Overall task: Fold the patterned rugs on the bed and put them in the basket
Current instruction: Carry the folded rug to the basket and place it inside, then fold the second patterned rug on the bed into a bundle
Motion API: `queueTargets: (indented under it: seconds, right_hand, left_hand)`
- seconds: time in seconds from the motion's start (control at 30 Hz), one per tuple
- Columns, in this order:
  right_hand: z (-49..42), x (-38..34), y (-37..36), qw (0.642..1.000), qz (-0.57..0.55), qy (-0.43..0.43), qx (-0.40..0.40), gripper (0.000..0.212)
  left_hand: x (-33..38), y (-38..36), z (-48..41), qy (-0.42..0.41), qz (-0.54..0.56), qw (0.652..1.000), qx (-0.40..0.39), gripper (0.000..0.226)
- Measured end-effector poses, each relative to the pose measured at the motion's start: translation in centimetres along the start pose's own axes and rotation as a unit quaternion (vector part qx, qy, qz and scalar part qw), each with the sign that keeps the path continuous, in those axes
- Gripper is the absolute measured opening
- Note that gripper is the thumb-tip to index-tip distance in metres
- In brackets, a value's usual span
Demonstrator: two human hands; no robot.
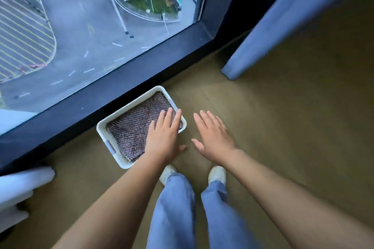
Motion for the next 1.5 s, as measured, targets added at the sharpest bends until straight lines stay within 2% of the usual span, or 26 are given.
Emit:
queueTargets:
  seconds: [0.17,0.27,0.47,0.6,0.73,0.87,1.0,1.1,1.2,1.37,1.5]
  right_hand:
    - [15.3,8.2,4.7,0.982,-0.081,-0.158,0.068,0.068]
    - [27.5,14.5,5.5,0.95,-0.115,-0.267,0.118,0.065]
    - [56.2,22.2,1.2,0.866,-0.137,-0.461,0.14,0.063]
    - [74.9,24.1,-1.0,0.783,-0.15,-0.579,0.17,0.061]
    - [88.5,24.2,-4.4,0.705,-0.155,-0.661,0.205,0.06]
    - [99.6,23.4,-9.5,0.62,-0.194,-0.727,0.224,0.055]
    - [109.0,24.9,-13.8,0.551,-0.22,-0.768,0.239,0.051]
    - [116.0,27.3,-16.5,0.506,-0.233,-0.794,0.245,0.047]
    - [121.7,29.9,-18.6,0.477,-0.254,-0.807,0.239,0.042]
    - [130.1,33.8,-22.2,0.418,-0.265,-0.833,0.25,0.046]
    - [135.3,37.1,-25.7,0.396,-0.284,-0.839,0.242,0.048]
  left_hand:
    - [14.3,1.7,5.9,-0.118,-0.01,0.993,-0.013,0.075]
    - [25.3,0.7,10.2,-0.217,-0.034,0.975,-0.038,0.068]
    - [47.5,-5.4,24.1,-0.373,-0.081,0.92,-0.094,0.066]
    - [61.0,-11.7,36.9,-0.484,-0.151,0.851,-0.138,0.066]
    - [71.7,-18.6,47.6,-0.585,-0.193,0.77,-0.167,0.066]
    - [78.7,-26.5,57.5,-0.66,-0.244,0.686,-0.185,0.064]
    - [85.3,-34.1,65.1,-0.704,-0.26,0.627,-0.21,0.061]
    - [91.0,-39.3,70.0,-0.721,-0.242,0.605,-0.234,0.058]
    - [96.4,-43.3,74.1,-0.728,-0.239,0.587,-0.26,0.053]
    - [104.6,-50.2,80.3,-0.745,-0.252,0.546,-0.29,0.055]
    - [109.2,-55.9,83.5,-0.756,-0.294,0.511,-0.284,0.056]
Point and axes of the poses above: each hand's wrist, its own z-axis away from the middle knuckle, its own y-axis out of the back of the hand, x = y × z, the point moved 8 cm from there along -z, towards the middle knuckle, and after that the axes turned 7 degrees about z, right-handed, at the moved point
